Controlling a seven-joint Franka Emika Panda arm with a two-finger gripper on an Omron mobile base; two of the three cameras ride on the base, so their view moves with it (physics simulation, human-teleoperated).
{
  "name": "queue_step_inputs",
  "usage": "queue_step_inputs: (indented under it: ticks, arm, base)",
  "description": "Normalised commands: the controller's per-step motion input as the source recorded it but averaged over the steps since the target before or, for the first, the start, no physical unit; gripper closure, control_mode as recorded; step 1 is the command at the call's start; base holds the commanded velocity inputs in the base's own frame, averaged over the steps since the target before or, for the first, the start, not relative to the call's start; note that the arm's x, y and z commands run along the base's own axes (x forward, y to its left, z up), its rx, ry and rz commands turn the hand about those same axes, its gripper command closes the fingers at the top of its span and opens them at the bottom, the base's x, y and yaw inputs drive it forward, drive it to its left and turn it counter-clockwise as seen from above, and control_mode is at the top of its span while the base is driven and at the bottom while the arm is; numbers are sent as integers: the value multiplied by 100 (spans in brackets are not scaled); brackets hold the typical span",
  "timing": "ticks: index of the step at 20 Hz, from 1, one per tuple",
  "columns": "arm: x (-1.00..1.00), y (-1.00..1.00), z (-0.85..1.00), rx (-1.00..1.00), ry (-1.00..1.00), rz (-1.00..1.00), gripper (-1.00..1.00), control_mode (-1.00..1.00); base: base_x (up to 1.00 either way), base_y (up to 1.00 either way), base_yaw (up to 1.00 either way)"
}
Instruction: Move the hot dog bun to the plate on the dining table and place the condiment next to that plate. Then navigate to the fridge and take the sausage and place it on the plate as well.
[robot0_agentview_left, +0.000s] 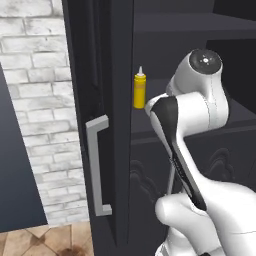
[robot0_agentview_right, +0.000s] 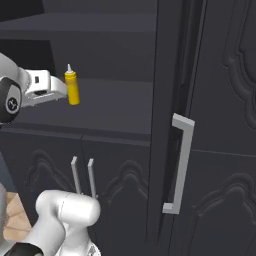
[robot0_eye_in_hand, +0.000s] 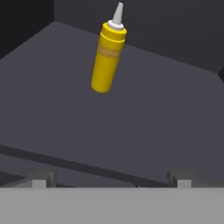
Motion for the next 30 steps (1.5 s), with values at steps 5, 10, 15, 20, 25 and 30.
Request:
queue_step_inputs:
  ticks: [5,10,15,20,25,30]
  arm:
    - [54,4,-25,10,-18,3,-100,-100]
    - [37,0,-37,15,-27,12,-100,-100]
    - [31,0,4,7,-15,2,-100,-100]
    - [18,1,6,0,-11,0,-100,-100]
    - [14,3,1,0,-7,0,-100,-100]
    - [5,21,20,0,0,-2,-100,-100]
  base:
    - [0,0,0]
    - [0,0,0]
    - [0,0,0]
    - [0,0,0]
    - [0,0,0]
    - [0,0,0]
